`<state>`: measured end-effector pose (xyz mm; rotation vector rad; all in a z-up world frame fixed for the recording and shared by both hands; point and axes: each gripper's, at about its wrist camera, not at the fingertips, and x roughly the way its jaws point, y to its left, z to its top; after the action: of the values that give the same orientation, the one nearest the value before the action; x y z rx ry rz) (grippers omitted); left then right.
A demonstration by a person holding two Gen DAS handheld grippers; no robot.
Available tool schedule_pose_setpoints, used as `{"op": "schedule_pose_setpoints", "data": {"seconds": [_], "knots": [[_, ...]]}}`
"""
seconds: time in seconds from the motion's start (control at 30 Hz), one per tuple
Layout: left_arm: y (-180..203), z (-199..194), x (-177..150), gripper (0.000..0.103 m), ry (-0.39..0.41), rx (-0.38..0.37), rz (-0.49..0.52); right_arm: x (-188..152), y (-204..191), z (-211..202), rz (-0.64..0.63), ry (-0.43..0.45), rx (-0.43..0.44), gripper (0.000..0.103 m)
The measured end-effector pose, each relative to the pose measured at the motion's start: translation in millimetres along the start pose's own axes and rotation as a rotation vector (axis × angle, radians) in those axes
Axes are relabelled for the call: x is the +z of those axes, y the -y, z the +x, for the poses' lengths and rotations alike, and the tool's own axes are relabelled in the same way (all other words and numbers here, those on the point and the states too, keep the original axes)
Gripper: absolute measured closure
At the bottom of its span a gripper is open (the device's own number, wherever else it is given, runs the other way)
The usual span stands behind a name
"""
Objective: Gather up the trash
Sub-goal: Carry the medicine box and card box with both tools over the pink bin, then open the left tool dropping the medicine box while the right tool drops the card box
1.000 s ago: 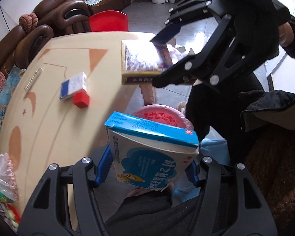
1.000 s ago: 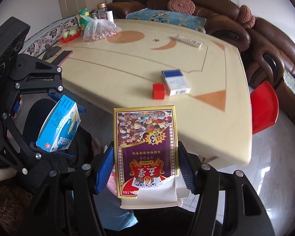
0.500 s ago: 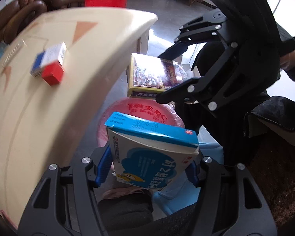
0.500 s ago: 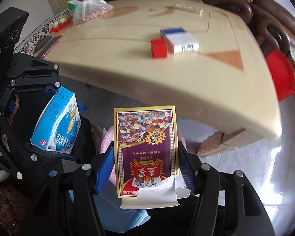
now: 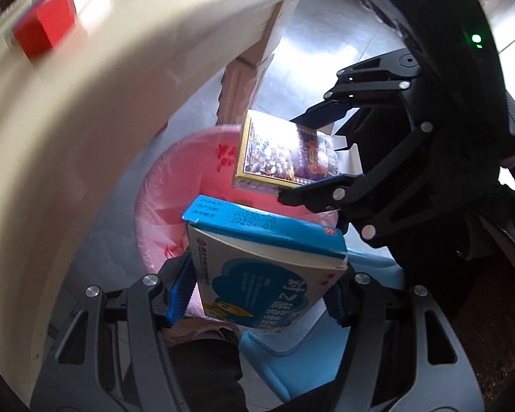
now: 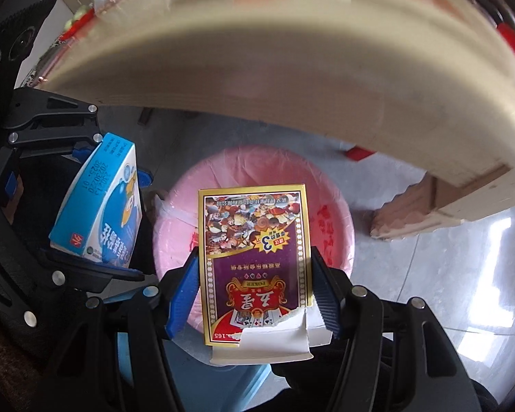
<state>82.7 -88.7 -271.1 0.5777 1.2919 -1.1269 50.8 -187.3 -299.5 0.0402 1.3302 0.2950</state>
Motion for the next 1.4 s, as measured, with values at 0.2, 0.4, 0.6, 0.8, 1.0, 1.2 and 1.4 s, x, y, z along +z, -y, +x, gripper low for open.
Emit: {"op": "schedule_pose_setpoints", "data": {"seconds": [0.2,0.4,0.6,0.8,1.0,1.2,1.4], "knots": [[-16,35,1,0.041,-0.087,-0.009,-0.033,-2,8,45,0.024,-0.076,0.021,0.044],[-27,55,5,0.041,-0.125,-0.032,-0.067,-5,15,68,0.022,-0.125,0.025,0.044],[-34,66,7,0.041,-0.134,-0.043,-0.072,-6,14,83,0.016,-0.157,0.037,0.044],[-32,70,6,0.041,-0.152,-0.028,-0.065,-4,15,85,0.019,-0.161,0.038,0.043],[-31,70,4,0.041,-0.164,-0.017,-0.052,-4,12,88,0.014,-0.172,0.020,0.031],[-26,68,3,0.039,-0.173,-0.008,-0.027,-4,14,86,0.026,-0.161,0.015,0.026],[-18,62,3,0.032,-0.157,0.001,0.002,-5,13,84,0.024,-0.156,0.015,0.026]]}}
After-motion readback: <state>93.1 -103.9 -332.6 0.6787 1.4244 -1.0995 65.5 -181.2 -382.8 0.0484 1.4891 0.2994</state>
